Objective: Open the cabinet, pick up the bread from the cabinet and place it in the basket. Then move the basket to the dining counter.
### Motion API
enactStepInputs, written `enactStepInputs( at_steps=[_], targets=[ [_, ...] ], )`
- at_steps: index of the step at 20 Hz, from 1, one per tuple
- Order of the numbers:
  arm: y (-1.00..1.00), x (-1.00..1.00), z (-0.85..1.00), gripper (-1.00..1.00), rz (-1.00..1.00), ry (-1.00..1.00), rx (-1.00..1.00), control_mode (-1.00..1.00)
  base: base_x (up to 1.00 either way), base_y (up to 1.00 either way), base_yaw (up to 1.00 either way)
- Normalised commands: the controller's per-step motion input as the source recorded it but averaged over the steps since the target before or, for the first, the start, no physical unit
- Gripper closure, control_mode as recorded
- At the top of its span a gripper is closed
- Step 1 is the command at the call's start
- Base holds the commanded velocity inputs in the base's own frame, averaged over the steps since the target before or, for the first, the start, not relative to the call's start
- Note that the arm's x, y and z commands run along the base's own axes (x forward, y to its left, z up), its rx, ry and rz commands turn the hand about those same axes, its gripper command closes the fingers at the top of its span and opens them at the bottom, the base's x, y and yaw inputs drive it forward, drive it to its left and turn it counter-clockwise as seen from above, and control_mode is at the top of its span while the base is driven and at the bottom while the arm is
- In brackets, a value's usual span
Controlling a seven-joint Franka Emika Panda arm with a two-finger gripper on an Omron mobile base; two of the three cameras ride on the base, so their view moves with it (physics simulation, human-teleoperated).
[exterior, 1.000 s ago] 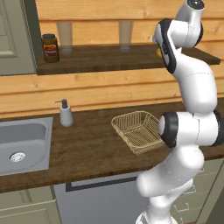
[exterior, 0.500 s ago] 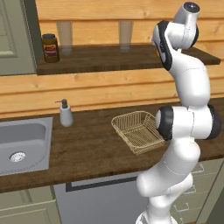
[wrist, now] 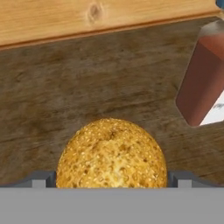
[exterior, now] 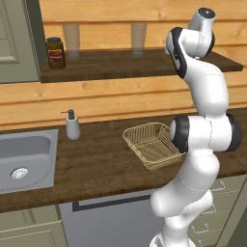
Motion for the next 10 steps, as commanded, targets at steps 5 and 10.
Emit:
enactStepInputs(
  at_steps=[5, 10],
  targets=[
    [0.0, 0.04, -0.1, -1.0, 0.0, 0.03, 0.01, -1.0, 0.0, 0.0, 0.0],
    [0.0, -0.03, -0.08, 1.0, 0.0, 0.02, 0.0, -1.0, 0.0, 0.0, 0.0]
  ],
)
